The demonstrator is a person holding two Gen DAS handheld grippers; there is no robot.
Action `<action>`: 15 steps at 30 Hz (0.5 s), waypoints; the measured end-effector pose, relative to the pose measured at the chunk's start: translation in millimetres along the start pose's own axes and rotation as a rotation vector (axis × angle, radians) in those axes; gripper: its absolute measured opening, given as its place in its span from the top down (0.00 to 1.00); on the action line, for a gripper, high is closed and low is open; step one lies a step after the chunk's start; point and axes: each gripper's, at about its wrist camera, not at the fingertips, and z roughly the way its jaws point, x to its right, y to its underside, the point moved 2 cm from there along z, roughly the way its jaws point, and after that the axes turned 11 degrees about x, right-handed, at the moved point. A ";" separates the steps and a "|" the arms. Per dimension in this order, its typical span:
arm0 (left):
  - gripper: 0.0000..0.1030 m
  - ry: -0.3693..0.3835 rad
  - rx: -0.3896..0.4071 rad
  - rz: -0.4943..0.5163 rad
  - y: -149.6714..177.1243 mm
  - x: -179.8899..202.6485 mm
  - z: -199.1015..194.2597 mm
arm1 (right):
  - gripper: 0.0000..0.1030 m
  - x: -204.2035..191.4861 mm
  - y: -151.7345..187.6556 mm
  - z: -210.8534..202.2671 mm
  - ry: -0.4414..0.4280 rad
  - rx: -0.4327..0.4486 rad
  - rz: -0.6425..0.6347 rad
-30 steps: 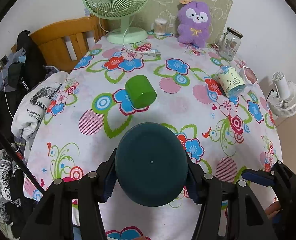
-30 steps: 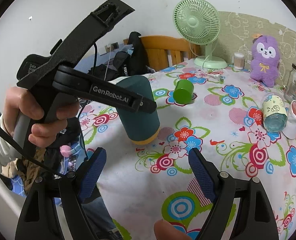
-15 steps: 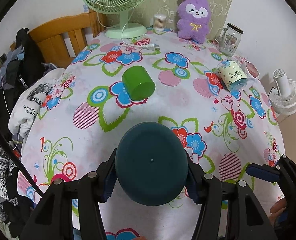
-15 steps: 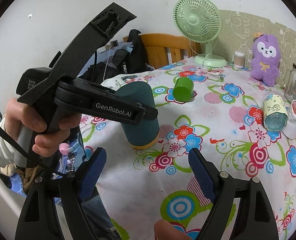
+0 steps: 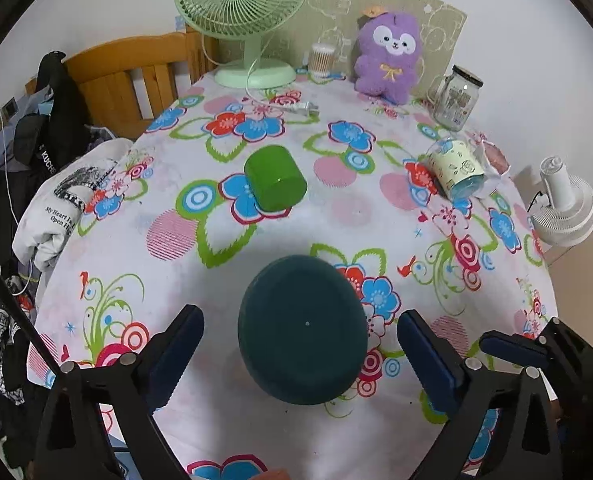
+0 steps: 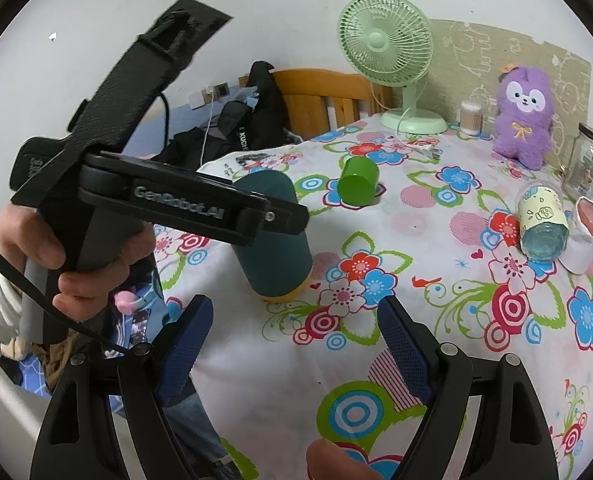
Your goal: Flip cup upside down
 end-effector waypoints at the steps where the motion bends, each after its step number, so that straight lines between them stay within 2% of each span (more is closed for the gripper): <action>1: 0.04 -0.001 0.005 0.001 -0.9 0.1 -2.1 | 0.16 0.8 -1.0 -1.1 0.002 0.005 0.007; 9: 0.01 -0.013 0.061 0.017 -8.4 -0.2 -21.0 | 0.16 4.7 -13.5 -15.7 0.064 0.029 0.083; 11: 0.00 -0.018 0.086 0.029 -11.0 0.7 -27.0 | 0.08 6.3 -17.0 -21.5 0.104 0.047 0.103; 15: 0.00 -0.020 0.140 0.052 -16.6 2.7 -38.6 | 0.05 5.6 -22.8 -31.9 0.161 0.087 0.104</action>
